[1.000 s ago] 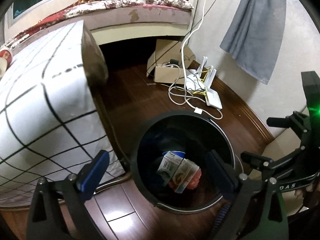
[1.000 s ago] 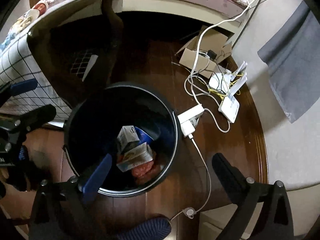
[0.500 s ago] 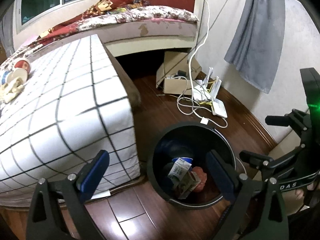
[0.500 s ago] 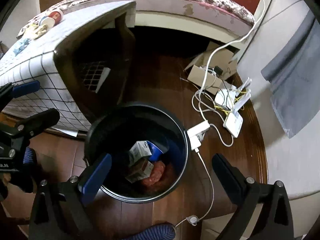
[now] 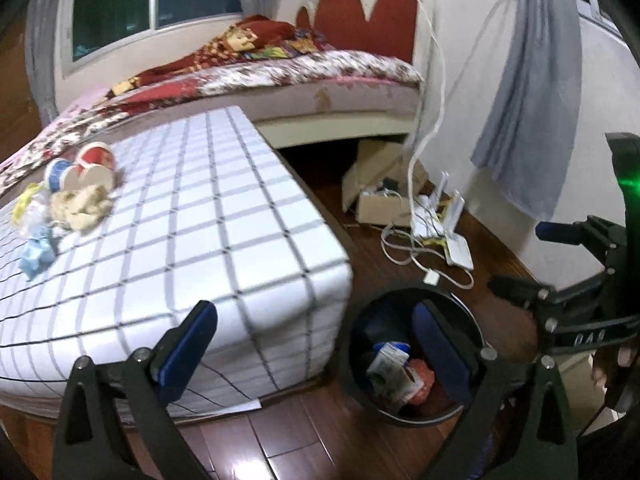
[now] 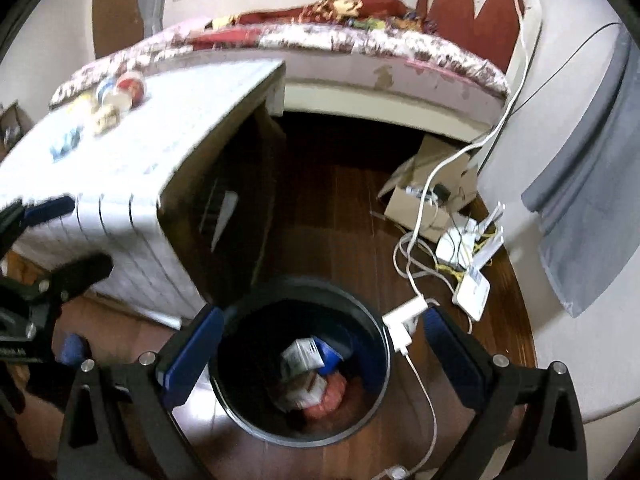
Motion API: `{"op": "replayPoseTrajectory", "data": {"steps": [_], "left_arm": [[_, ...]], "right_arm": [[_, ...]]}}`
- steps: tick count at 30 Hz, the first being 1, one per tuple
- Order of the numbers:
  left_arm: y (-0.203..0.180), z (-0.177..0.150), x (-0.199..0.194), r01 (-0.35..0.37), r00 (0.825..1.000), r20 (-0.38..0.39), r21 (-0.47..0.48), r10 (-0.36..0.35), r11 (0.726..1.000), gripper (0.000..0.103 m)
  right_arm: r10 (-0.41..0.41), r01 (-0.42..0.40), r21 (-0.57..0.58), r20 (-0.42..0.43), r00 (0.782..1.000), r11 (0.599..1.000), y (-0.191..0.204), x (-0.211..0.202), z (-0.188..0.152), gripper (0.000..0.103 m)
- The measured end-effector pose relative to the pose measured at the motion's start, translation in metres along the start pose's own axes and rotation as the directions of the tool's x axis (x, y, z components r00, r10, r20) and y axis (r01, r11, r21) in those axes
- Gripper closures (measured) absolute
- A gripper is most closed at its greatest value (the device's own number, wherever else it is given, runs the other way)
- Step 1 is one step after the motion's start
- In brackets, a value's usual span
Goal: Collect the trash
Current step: 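Withdraw both tools from the bin back toward the table, then grasp the blue face mask with the left tool while the right tool grasps the beige cloth bundle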
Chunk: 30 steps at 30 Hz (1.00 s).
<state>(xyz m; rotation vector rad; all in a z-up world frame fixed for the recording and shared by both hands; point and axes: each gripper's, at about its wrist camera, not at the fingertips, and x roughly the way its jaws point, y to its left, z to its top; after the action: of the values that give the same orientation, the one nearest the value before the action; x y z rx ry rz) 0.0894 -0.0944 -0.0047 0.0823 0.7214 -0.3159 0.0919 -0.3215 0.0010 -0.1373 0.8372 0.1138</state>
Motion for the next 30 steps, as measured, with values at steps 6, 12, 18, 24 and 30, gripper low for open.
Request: {"op": "replayPoseTrajectory", "data": {"steps": [6,12,18,24,30], "left_arm": [[0.049,0.009,-0.013,-0.07,0.997,0.035,-0.072,0.072,0.995,0.002],[0.103,0.01,-0.026,-0.154,0.986,0.052,-0.119,0.161,0.981,0.002],[0.171,0.013,-0.031,-0.244,0.965,0.048,-0.193,0.257,0.951,0.002],[0.229,0.015,-0.02,-0.266,0.958,0.032,-0.272,0.285,0.925,0.016],[0.262,0.017,0.007,-0.278,0.958,-0.018,-0.299,0.286,0.913,0.029]], "right_arm": [[0.054,-0.059,0.052,0.082,0.995,0.997,0.018,-0.007,0.039,0.001],[0.118,-0.119,0.01,0.103,0.988,0.993,0.061,0.002,0.064,0.001],[0.207,-0.205,-0.046,0.066,0.976,0.978,0.11,0.023,0.081,0.001],[0.232,-0.227,-0.062,0.083,0.969,0.972,0.142,0.039,0.103,0.001],[0.237,-0.228,-0.126,0.061,0.97,0.966,0.18,0.062,0.135,0.001]]}}
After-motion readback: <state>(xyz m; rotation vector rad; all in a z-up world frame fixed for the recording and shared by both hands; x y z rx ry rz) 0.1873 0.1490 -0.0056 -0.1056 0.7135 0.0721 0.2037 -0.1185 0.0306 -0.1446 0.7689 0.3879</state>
